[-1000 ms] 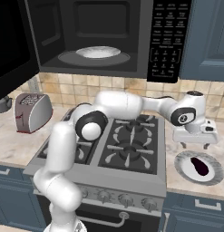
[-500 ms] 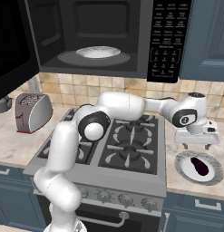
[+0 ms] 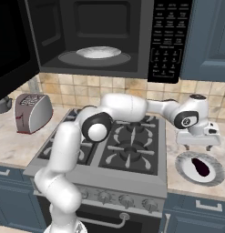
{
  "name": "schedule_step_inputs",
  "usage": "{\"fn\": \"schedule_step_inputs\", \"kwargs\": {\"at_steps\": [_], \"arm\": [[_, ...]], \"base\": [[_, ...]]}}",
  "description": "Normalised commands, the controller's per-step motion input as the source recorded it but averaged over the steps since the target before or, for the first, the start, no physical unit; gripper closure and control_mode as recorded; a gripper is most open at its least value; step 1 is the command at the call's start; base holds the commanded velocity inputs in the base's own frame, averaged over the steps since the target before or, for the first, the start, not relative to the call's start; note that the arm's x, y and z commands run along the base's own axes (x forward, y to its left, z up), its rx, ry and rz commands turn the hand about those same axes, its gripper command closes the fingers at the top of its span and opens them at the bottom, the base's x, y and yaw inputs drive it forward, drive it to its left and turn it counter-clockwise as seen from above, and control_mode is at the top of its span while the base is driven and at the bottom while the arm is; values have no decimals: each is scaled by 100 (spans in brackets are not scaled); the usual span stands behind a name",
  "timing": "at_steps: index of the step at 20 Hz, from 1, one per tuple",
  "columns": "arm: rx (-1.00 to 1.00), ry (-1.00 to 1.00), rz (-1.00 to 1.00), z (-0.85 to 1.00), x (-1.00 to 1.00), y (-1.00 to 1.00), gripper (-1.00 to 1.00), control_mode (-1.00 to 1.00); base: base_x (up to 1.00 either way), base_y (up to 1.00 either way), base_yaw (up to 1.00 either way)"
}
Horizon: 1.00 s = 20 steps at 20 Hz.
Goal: Pick the eggplant from the counter and place it in the microwave. Then turn on the microwave.
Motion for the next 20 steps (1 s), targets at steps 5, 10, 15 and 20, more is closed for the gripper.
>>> {"fn": "schedule_step_inputs", "kwargs": {"at_steps": [5,10,15,20], "arm": [[0,0,0,-5,8,-8,-100,-100],[0,0,0,-3,5,-10,-100,-100],[0,0,0,-6,2,-10,-100,-100],[0,0,0,-7,0,-9,-100,-100]], "base": [[0,0,0],[0,0,0],[0,0,0],[0,0,0]]}}
